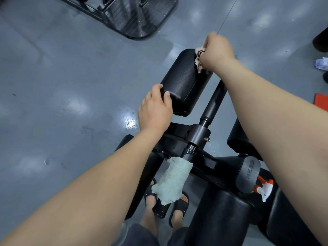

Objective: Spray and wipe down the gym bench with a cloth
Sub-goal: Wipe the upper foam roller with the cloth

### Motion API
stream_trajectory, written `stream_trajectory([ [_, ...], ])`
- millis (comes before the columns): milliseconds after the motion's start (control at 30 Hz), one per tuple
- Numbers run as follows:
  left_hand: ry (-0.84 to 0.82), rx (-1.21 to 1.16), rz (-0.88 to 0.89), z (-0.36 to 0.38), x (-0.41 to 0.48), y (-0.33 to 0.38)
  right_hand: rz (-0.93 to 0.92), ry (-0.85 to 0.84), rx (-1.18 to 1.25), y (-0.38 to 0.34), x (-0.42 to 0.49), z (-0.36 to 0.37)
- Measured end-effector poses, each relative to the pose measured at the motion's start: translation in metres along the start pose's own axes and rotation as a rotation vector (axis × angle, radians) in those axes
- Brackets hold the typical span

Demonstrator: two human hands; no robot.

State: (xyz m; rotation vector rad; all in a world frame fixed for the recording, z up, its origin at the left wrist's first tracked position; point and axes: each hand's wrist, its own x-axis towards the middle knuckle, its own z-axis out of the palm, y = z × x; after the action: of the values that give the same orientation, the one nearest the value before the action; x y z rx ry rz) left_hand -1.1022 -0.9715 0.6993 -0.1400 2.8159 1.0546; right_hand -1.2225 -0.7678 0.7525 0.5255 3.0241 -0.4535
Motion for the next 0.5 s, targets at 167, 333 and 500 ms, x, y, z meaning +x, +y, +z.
stream_trajectory([
  [167, -0.024, 0.032, -0.061, 0.001, 0.003, 0.001, 0.071, -0.057, -0.046, -0.001, 0.011, -0.007],
  [333, -0.079, 0.097, -0.077, 0.002, 0.005, 0.004, 0.056, -0.16, 0.113, -0.005, 0.011, -0.008],
  [500, -0.063, 0.044, -0.063, 0.0, 0.004, 0.003, -0.061, -0.143, 0.277, -0.019, -0.003, -0.009],
])
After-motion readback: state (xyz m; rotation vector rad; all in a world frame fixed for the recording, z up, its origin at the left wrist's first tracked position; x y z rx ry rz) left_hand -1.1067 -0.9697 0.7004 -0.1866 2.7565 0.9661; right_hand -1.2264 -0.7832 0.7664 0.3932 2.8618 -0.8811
